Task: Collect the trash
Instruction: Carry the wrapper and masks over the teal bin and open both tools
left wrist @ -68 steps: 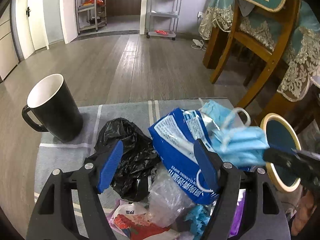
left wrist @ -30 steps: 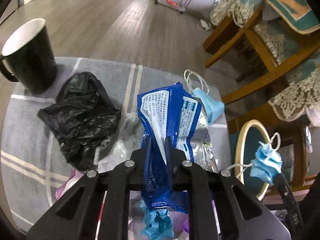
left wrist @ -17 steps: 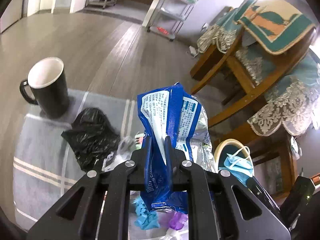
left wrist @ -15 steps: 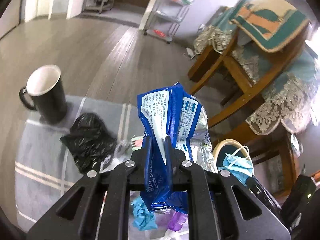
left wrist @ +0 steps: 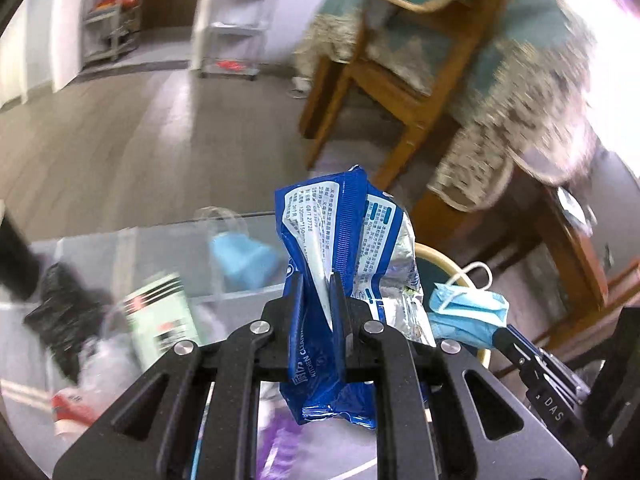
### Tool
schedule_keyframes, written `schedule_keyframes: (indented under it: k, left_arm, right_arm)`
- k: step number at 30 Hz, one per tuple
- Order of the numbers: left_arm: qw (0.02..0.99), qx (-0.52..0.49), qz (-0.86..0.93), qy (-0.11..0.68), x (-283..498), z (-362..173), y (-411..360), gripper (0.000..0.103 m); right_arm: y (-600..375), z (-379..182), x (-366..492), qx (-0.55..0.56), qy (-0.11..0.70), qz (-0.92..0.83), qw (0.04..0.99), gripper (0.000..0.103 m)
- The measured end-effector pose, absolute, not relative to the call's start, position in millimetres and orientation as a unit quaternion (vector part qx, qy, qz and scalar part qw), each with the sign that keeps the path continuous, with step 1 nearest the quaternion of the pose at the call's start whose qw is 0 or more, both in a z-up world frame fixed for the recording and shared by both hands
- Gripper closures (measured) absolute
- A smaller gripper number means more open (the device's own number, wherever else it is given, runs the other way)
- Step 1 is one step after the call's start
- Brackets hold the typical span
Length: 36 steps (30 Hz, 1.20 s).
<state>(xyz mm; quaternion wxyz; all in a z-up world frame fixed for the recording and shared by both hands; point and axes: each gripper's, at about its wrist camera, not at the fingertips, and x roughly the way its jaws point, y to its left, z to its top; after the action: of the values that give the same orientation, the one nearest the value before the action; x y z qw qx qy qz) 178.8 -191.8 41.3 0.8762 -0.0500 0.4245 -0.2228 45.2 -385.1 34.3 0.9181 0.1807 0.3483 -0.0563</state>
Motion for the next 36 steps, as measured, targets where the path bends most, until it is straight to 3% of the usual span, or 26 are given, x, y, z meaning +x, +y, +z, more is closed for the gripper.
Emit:
schedule_keyframes:
  k: [13, 21, 25, 31, 36]
  left_arm:
    - [0.857, 0.058, -0.281, 0.428, 166.9, -1.3, -304.1, 0.091]
    - [0.840, 0.084, -0.285, 0.454, 168.0, -32.9, -319.9, 0.089]
    - [0.834, 0.080, -0.285, 0.467, 170.8, -40.5, -317.7, 0.082]
    - [0.838, 0.058, -0.283, 0.464, 171.7, -32.5, -298.5, 0.076]
    - [0.848, 0.037, -0.275, 0.451, 169.0, -16.1, -274.5, 0.071]
  right_arm:
    - [-448.7, 3.7, 41.0, 0.209, 0.387, -0.138, 0.887, 0.094]
    - [-453.0, -15.9, 47.7, 0.209, 0.423, -0.139, 0.871, 0.094]
    - [-453.0, -23.2, 52.0, 0.213, 0.437, -0.138, 0.863, 0.094]
    - [-454.6, -27.3, 54.7, 0.225, 0.441, -0.134, 0.858, 0.088]
    - [-449.2, -21.2, 54.3, 0.223, 0.430, -0.126, 0.866, 0.077]
